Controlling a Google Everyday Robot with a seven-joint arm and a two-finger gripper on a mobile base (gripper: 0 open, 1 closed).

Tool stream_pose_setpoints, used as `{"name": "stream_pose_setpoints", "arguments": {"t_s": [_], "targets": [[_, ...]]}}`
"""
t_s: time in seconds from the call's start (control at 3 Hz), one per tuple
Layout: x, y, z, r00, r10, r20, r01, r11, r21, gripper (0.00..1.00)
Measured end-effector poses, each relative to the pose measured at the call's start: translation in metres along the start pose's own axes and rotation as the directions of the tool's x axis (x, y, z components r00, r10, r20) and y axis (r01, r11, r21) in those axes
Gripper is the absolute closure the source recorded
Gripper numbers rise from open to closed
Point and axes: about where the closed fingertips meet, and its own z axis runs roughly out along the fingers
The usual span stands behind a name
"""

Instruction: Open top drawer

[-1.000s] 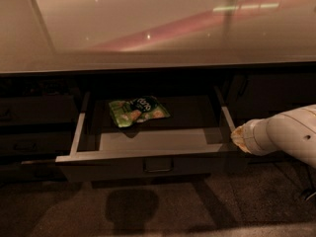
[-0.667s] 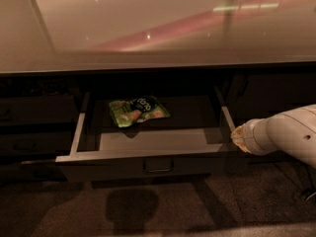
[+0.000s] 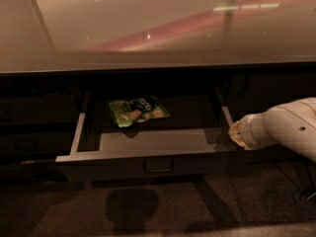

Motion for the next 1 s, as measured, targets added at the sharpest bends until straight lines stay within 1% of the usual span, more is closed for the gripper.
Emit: {"name": "stream_pose_setpoints", "arguments": {"t_s": [0.33,0.67,1.0], "targets": [[-0.034,-0.022,0.003,0.998,-0.06,0.01,0.06,0.998,0.019,0.23],[-0.076,-0.028,0.006,0.988,-0.151,0.02,0.15,0.9884,0.019,0.0],[-0.076,-0.028,0.006,0.988,-0.151,0.02,0.151,0.9884,0.019,0.0]]}}
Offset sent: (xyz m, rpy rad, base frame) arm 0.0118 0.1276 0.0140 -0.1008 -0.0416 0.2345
